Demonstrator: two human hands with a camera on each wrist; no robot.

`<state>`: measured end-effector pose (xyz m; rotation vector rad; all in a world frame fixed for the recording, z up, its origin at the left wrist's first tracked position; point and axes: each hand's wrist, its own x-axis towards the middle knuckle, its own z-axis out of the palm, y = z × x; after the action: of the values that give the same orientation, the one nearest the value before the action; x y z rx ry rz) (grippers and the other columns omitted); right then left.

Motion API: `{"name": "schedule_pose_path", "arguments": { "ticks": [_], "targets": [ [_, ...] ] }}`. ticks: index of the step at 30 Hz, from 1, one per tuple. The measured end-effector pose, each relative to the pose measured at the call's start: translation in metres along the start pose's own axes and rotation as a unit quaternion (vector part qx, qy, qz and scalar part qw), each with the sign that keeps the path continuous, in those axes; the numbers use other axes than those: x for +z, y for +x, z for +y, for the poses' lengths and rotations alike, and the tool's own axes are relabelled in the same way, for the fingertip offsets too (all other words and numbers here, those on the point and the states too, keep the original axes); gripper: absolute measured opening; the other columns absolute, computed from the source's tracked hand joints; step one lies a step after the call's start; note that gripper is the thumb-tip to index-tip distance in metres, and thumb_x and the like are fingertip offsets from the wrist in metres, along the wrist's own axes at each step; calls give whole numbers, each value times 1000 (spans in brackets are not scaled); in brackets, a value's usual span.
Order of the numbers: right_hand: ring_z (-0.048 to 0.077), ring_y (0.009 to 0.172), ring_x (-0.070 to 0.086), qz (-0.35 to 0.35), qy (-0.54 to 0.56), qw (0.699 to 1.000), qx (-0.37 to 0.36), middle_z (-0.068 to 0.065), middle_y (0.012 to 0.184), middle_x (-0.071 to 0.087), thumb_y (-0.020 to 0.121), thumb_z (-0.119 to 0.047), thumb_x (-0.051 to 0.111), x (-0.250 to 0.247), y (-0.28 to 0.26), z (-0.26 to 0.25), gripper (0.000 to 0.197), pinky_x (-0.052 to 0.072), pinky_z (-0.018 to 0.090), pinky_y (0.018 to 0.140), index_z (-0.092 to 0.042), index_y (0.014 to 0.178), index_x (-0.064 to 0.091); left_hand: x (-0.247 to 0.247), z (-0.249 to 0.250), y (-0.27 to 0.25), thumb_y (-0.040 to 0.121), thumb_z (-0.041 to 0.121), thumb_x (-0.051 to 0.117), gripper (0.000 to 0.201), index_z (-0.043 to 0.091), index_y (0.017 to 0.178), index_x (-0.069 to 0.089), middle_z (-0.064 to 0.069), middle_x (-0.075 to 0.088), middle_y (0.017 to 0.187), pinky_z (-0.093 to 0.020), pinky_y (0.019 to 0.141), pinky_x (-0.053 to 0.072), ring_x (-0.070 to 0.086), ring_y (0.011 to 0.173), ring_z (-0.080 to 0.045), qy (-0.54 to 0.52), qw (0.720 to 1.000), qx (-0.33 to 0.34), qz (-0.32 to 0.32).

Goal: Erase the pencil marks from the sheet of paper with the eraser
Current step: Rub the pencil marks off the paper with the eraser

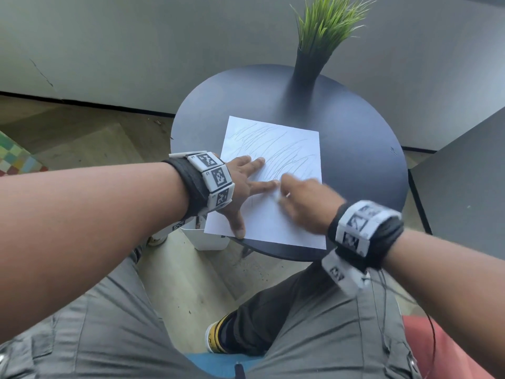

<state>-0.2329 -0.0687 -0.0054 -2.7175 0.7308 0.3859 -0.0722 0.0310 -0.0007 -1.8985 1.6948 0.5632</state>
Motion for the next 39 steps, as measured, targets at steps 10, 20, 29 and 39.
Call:
{"name": "schedule_pose_path", "arguments": {
  "ticks": [10, 20, 29, 39],
  "targets": [
    [33, 83, 54, 3, 8, 996, 83, 10, 92, 57, 99, -46, 38, -14, 18, 25, 30, 47, 40, 74, -16, 101, 40, -1, -1, -2, 64, 75, 75, 121, 52, 153, -4, 0, -20, 165, -61, 116, 17, -12, 153, -25, -51, 998, 8, 20],
    [26, 83, 52, -87, -7, 991, -102, 8, 101, 62, 101, -31, 42, 2, -19, -9, 19, 46, 37, 73, -17, 113, 44, 15, 15, 3, 57, 91, 63, 119, 48, 152, 4, -4, 3, 162, -61, 111, 27, 6, 149, -29, -84, 991, -18, 106],
    [25, 84, 52, -103, 0, 988, -115, 2, 96, 57, 97, -19, 43, 6, -21, -10, 18, 45, 36, 71, -20, 115, 44, 7, 14, 3, 59, 88, 66, 124, 51, 153, -8, -1, -19, 166, -68, 113, 20, -4, 151, -37, -70, 996, -19, 52],
    [27, 90, 56, -125, -17, 982, -137, 2, 101, 60, 92, -15, 45, 6, -28, 2, 19, 50, 39, 76, -24, 109, 44, -3, 19, 6, 56, 85, 71, 130, 52, 151, -13, -7, -19, 165, -70, 110, 23, -1, 150, -42, -39, 998, -31, 26]
  ]
}}
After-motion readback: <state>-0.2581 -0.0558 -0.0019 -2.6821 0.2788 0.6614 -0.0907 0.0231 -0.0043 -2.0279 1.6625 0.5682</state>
